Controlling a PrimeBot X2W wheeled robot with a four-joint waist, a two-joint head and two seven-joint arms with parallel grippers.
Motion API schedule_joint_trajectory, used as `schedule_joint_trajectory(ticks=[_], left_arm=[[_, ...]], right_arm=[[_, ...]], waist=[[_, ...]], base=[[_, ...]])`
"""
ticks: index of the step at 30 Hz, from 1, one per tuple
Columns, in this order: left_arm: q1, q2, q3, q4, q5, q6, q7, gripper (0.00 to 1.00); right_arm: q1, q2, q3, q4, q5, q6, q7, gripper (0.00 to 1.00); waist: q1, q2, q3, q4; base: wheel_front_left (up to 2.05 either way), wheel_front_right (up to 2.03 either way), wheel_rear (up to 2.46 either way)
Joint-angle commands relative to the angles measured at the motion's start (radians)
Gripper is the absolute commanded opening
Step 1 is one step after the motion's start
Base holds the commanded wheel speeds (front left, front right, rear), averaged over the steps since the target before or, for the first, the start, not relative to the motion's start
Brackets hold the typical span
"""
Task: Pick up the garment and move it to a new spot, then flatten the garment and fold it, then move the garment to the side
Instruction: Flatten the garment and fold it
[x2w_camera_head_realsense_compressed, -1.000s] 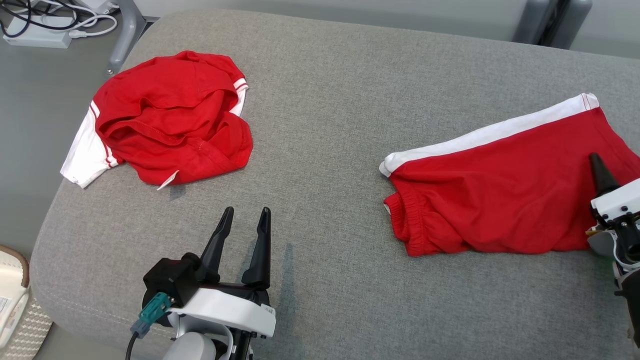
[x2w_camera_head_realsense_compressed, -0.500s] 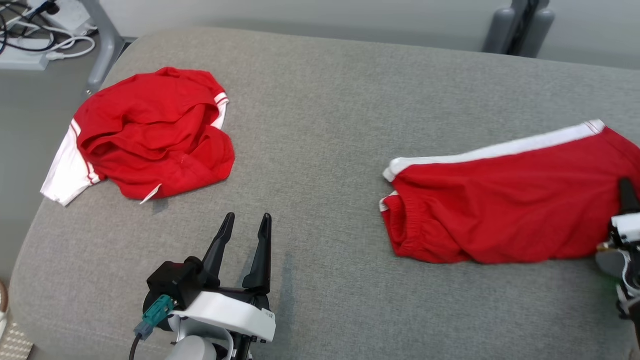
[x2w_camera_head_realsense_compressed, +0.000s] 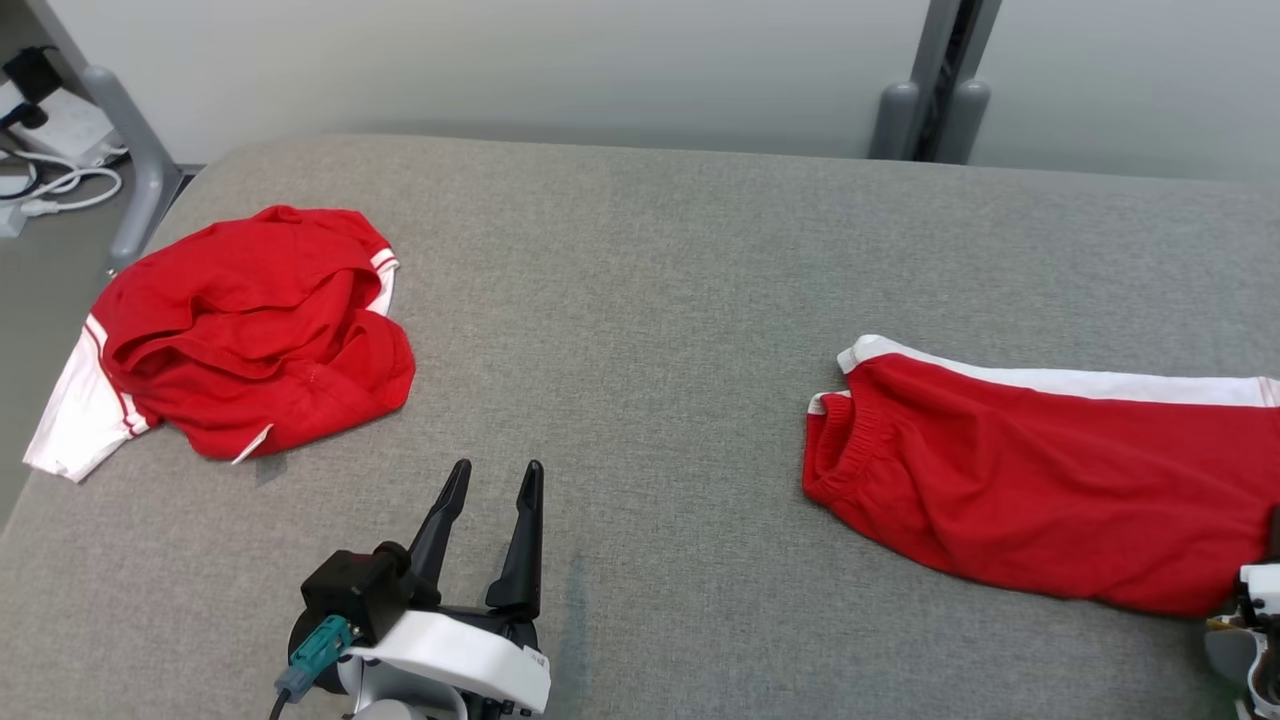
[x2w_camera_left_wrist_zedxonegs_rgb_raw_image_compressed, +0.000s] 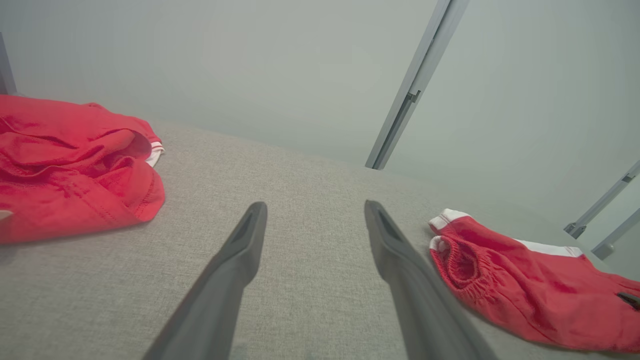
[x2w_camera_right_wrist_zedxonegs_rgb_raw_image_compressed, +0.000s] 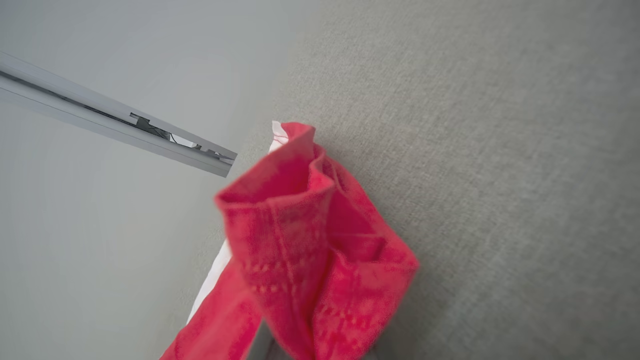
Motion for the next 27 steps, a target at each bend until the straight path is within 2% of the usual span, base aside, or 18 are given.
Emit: schedule_joint_trajectory(ticks=[1,4,11,19,27], left_arm=[[0.011,0.004,0.001,0.002,0.002,-0.004,-0.005,1.0],[0.01,0.004,0.002,0.004,0.001,0.0,-0.005,1.0],[0.014,0.004,0.008,0.004,-0.003,0.002,-0.005,1.0],[0.035,0.004,0.026,0.013,-0.012,0.006,-0.005,1.0],[0.033,0.004,0.021,0.009,-0.019,0.007,-0.005,1.0]], right_arm=[[0.008,0.0,0.007,0.011,-0.01,0.0,-0.01,0.0],[-0.023,0.003,0.027,0.004,-0.027,0.0,-0.029,0.0],[-0.024,0.032,0.081,-0.138,-0.06,0.0,-0.064,0.0],[0.018,0.103,0.236,-0.336,-0.07,0.0,-0.069,0.0],[0.032,0.135,0.373,-0.326,-0.07,0.0,-0.056,0.0]], waist=[[0.0,-0.0001,-0.014,-0.013],[0.0,-0.0001,-0.023,-0.021],[0.0,-0.0001,-0.049,-0.011],[0.0,-0.0001,-0.068,0.006],[0.0,-0.0001,-0.069,0.03]], base=[[0.0,0.0,0.0],[0.0,0.0,0.0],[0.0,0.0,0.0],[0.0,0.0,0.0],[0.0,0.0,0.0]])
